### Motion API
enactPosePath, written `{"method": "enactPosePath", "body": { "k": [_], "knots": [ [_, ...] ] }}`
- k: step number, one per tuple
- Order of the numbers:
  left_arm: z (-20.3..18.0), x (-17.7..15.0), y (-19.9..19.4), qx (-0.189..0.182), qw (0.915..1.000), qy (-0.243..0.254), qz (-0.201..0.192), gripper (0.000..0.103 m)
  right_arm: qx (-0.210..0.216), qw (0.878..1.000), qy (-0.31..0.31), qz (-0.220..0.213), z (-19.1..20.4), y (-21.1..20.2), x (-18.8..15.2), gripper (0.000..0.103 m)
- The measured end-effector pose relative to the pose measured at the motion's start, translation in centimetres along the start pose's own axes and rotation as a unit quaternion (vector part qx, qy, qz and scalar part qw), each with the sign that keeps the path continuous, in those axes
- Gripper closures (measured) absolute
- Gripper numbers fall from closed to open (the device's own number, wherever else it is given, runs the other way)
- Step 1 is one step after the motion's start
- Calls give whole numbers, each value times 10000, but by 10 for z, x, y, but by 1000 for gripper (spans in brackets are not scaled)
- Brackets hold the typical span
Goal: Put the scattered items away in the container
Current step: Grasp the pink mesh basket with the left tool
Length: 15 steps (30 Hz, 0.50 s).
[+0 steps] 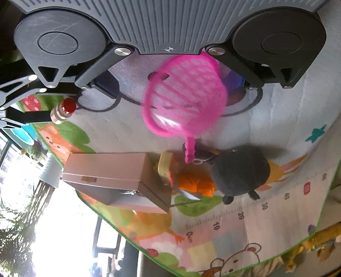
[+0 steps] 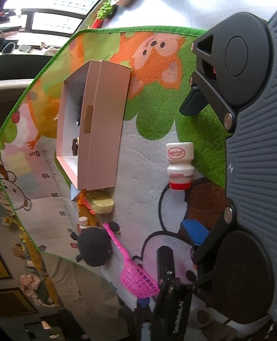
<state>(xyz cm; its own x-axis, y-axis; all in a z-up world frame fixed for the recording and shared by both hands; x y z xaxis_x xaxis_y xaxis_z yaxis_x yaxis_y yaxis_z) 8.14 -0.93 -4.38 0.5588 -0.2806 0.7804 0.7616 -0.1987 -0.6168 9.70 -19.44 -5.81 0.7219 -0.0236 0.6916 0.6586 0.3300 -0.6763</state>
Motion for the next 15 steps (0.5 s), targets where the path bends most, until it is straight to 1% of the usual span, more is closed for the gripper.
{"method": "enactPosePath", "body": {
  "k": [2,4,10,15],
  "knots": [
    [0,0,0,-15,10000,-9,-1,0,-118,9998,-151,52,3,2,-1,0],
    [-1,0,1,-5,10000,46,32,0,-150,9997,-188,39,3,2,-2,0],
    [-10,1,7,178,9987,414,253,0,-159,9997,-193,9,3,4,-1,0],
    [-11,0,8,256,9986,394,260,0,-105,9998,-174,9,2,3,-1,0]
  ]
}}
Point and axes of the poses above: each gripper's, at about its wrist camera, not at the fingertips, and y roughly the way its jaws point, z to its left, x to its top, the point moved 7 cm from there along y, roughly the way its jaws point, and after that the axes turned 15 degrees about y, right-handed, at the moved point
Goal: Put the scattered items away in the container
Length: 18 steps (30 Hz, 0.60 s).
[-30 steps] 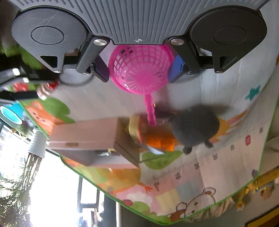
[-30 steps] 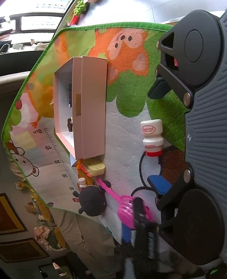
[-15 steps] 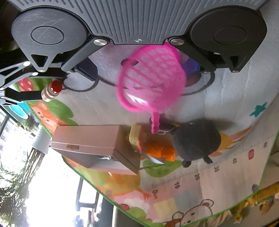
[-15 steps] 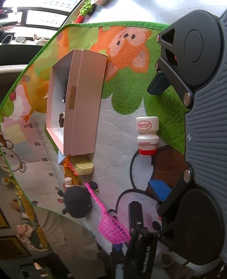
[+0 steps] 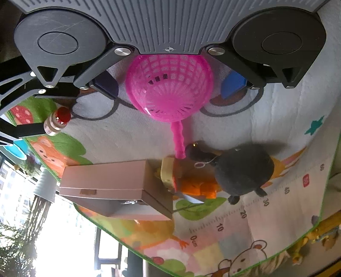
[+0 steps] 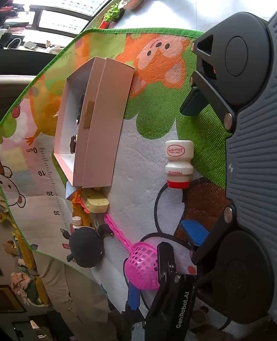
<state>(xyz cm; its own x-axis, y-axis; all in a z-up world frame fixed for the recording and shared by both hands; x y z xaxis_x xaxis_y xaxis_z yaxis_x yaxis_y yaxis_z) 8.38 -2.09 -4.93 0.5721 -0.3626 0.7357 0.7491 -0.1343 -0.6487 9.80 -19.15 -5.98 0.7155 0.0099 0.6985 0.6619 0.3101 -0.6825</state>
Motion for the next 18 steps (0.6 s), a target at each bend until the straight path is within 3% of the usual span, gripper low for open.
{"method": "enactPosePath", "body": {
  "k": [6,12,15,18],
  "knots": [
    [6,-2,-4,-56,9996,-236,-126,0,2,10000,18,-23,1,0,1,0],
    [5,-2,-4,0,9998,-157,-80,0,-35,9995,265,-190,-5,-4,2,0],
    [2,-1,-1,71,10000,-9,7,0,-122,9972,658,-323,-17,-8,5,5],
    [3,-2,-2,28,10000,-70,-31,0,-173,9980,519,-304,-14,-6,5,7]
  ]
}}
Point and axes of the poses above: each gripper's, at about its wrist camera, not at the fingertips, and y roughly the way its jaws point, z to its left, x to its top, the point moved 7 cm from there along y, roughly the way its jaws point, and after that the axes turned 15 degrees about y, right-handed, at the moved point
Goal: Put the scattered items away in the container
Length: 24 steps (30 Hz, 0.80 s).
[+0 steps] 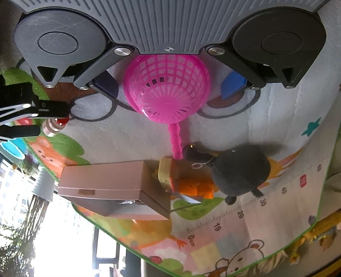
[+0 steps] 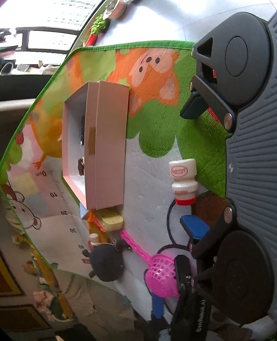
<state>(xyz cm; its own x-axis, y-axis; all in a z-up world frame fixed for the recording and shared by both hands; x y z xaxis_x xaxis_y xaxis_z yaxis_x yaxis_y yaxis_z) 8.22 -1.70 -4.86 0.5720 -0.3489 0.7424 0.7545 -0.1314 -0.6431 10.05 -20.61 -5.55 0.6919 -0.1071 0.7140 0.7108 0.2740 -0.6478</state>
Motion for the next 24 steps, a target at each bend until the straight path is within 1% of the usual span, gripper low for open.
{"method": "enactPosePath", "body": {
  "k": [2,4,8,11,14,16,18,20,22,24],
  "knots": [
    [3,-1,-2,-42,9999,-108,-69,0,-153,9995,-280,-14,7,1,-3,15],
    [4,-1,-2,-65,9998,-152,-90,0,-105,9990,-430,-62,11,0,-5,21],
    [5,-1,-2,-65,9998,-142,-95,0,-77,9992,-380,-85,9,-2,-4,24],
    [8,-2,-3,-138,9995,-246,-160,0,-85,9991,-394,-112,11,-3,-4,26],
    [10,-3,-4,-216,9987,-383,-244,0,-85,9991,-394,-119,9,-3,-4,26],
    [9,-3,-4,-230,9987,-383,-241,0,-73,9992,-370,-121,8,-3,-4,28],
    [7,-2,-2,-192,9991,-311,-197,0,-86,9993,-319,-155,6,-4,-3,32],
    [4,-2,-2,-153,9994,-251,-166,0,-100,9995,-222,-209,2,-6,-2,41],
    [4,-1,-2,-148,9995,-242,-158,0,-126,9995,-147,-248,0,-7,-1,45],
    [4,-1,-2,-153,9994,-249,-167,0,-129,9995,-134,-272,0,-7,-1,47]
  ]
}}
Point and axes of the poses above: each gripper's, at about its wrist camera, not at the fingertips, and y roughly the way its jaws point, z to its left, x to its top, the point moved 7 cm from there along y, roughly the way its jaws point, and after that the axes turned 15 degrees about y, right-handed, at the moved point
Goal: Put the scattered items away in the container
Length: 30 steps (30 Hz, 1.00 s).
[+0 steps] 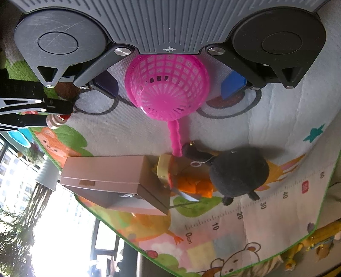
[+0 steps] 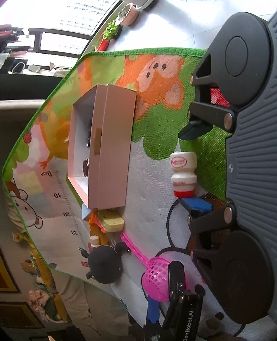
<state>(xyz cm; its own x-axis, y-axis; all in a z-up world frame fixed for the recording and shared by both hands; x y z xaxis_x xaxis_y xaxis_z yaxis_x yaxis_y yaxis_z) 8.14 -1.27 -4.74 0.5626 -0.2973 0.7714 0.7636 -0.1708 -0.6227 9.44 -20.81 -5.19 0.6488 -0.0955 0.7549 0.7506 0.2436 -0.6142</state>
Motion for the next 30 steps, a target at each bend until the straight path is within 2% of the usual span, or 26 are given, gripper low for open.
{"method": "enactPosePath", "body": {
  "k": [3,8,19,30],
  "knots": [
    [2,-1,-1,-51,9999,-80,-51,0,148,9998,-84,42,4,-1,-1,43],
    [6,-1,-4,-184,9992,-312,-181,0,54,9998,-197,26,7,0,-2,45],
    [2,-1,-4,-28,9999,-110,-74,0,30,9999,-136,-40,4,-1,-2,56],
    [2,-1,-5,38,9999,-111,-99,0,124,9999,-96,-32,3,-3,-1,57]
  ]
}}
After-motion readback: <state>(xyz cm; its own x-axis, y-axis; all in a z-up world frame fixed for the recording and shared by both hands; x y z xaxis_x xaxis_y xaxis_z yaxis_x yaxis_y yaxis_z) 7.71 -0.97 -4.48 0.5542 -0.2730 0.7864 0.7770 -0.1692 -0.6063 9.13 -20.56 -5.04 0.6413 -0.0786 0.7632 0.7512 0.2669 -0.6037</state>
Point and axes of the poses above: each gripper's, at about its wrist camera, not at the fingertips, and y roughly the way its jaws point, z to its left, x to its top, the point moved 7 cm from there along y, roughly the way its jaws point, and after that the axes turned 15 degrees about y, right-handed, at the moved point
